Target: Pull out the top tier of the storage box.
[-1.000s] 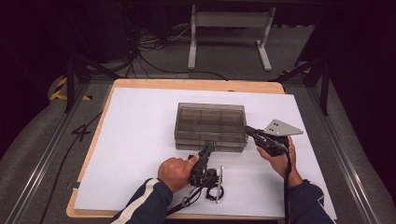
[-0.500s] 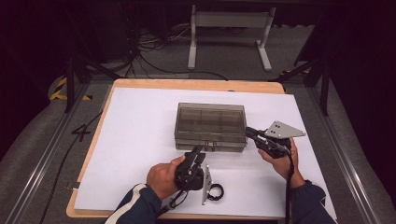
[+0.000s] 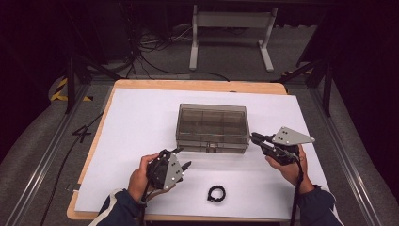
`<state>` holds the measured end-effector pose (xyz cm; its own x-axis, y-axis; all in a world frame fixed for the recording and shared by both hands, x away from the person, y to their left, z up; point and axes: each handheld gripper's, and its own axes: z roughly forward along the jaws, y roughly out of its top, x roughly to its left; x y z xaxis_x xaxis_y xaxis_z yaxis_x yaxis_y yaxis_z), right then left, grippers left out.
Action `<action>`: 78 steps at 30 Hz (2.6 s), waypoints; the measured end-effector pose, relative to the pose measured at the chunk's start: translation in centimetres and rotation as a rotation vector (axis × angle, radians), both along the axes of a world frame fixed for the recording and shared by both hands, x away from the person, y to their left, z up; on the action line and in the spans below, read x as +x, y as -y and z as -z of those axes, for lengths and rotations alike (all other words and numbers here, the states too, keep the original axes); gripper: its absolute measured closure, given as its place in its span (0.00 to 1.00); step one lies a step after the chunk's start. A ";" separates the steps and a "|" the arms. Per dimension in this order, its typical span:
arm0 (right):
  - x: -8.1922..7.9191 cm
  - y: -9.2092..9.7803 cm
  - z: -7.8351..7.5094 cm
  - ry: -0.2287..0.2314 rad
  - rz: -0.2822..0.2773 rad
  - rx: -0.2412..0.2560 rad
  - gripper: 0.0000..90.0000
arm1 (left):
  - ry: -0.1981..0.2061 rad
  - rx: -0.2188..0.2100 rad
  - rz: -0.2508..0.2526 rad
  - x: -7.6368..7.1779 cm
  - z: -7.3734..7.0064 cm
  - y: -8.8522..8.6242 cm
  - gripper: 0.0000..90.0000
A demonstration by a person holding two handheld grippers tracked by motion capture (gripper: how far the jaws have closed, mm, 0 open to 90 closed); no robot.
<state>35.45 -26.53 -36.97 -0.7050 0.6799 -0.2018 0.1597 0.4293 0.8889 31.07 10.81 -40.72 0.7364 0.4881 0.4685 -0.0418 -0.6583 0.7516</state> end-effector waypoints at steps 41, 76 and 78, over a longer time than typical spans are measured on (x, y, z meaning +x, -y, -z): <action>-0.7 -0.2 2.6 -0.081 -0.074 -0.028 0.85 | -0.250 -0.257 -0.015 5.4 1.2 -2.8 0.62; -2.8 0.6 2.2 -0.110 -0.174 -0.043 0.95 | -0.270 -0.218 0.067 2.1 0.6 -4.2 0.82; -3.0 0.5 2.2 -0.113 -0.183 -0.042 0.96 | -0.273 -0.221 0.069 2.1 0.6 -4.3 0.82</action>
<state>32.49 -27.06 -39.16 -0.8358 0.5309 -0.1399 0.1733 0.4970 0.8503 33.14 15.10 -41.35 0.8544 0.5009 0.1382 0.1419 -0.4809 0.8652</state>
